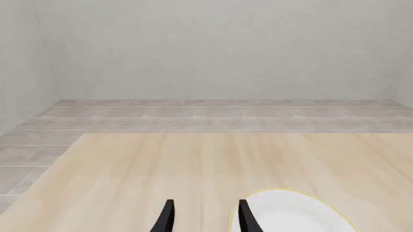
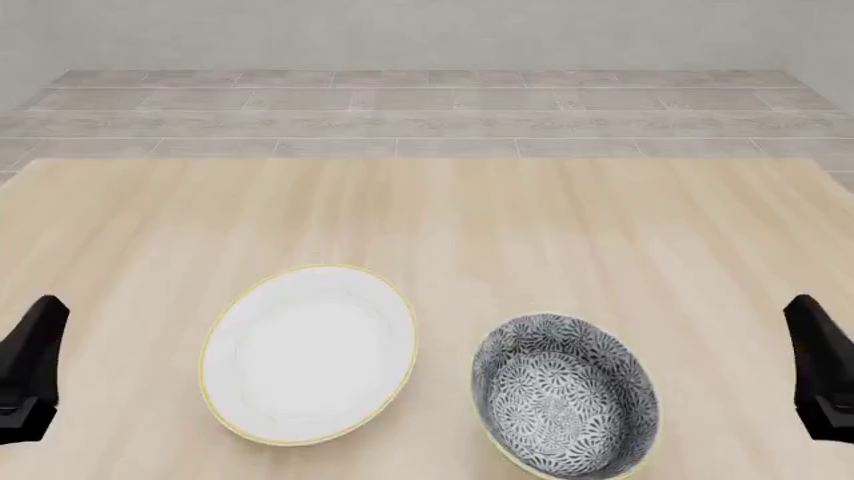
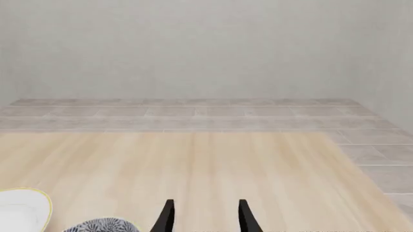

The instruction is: Put the bowl on the plate.

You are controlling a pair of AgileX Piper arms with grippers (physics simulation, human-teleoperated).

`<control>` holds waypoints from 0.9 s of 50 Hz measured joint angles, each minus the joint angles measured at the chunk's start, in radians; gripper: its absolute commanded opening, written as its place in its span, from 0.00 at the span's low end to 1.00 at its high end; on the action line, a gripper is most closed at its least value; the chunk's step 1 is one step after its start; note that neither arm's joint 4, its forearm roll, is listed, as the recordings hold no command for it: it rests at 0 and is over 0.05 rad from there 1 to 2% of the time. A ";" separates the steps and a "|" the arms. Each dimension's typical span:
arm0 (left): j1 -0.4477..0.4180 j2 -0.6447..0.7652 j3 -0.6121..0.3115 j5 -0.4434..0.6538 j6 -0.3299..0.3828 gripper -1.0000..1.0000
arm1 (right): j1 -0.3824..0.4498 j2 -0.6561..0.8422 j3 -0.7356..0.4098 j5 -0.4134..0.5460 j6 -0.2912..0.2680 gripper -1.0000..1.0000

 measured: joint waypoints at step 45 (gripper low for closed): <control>0.003 0.003 -0.003 -0.003 0.006 1.00 | 0.055 0.094 -0.031 -0.043 0.010 1.00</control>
